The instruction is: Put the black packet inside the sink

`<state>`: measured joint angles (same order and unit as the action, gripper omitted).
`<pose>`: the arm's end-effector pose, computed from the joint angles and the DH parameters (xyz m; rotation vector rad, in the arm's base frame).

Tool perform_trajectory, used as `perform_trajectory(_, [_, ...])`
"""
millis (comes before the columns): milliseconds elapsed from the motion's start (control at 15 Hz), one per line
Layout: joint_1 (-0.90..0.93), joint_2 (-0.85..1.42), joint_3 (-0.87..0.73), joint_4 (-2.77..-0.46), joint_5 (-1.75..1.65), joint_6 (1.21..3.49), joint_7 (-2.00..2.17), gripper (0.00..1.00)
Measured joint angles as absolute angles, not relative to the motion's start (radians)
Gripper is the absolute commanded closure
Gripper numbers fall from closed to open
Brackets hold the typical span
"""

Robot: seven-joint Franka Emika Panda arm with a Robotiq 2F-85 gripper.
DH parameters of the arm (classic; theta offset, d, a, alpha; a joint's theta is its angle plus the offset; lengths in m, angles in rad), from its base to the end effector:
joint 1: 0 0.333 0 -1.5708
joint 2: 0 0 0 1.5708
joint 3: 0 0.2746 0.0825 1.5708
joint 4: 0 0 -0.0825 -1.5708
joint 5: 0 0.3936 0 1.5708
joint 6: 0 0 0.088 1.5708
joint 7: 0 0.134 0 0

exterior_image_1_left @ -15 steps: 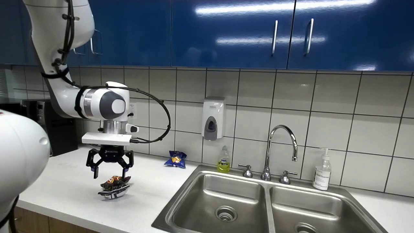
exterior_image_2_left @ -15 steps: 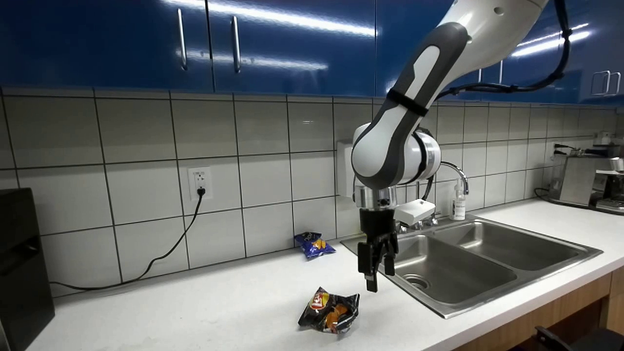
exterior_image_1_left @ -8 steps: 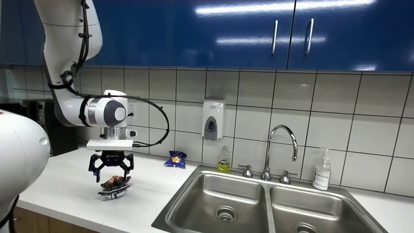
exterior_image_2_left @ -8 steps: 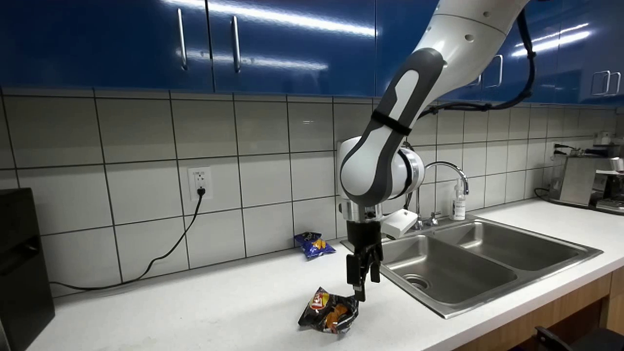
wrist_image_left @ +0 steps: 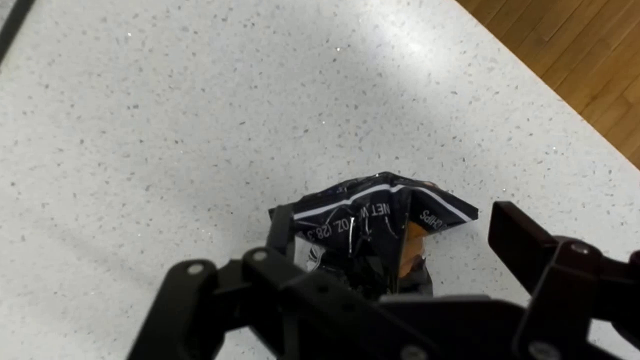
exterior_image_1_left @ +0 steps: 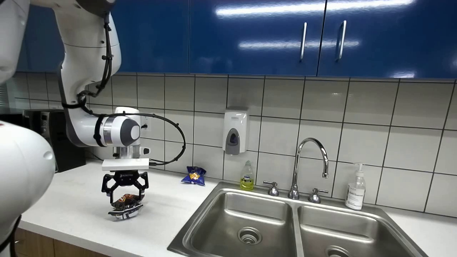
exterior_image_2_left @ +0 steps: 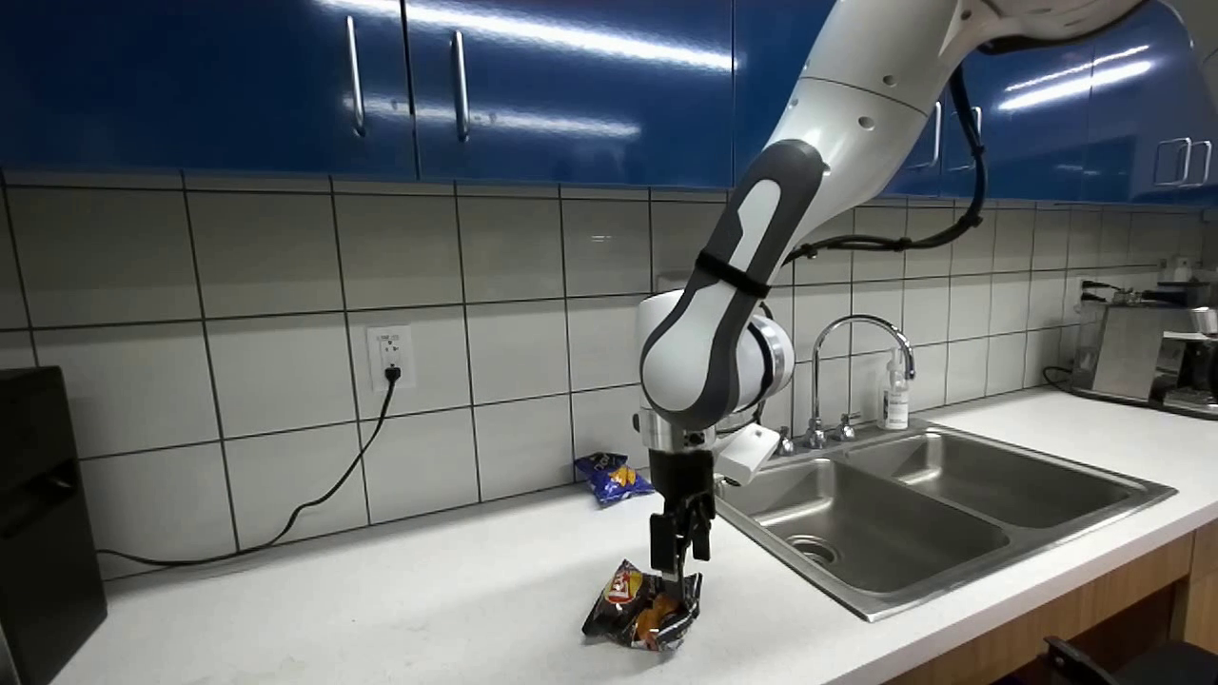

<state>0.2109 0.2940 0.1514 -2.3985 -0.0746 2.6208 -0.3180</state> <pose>0.4488 0.1778 0.1150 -2.9196 -1.1347 0.1052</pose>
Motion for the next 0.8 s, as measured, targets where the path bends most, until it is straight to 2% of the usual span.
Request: perform_trajectory(800, [0.217,0.398,0.164,-2.285,-0.154,2.641,-0.305,0.00])
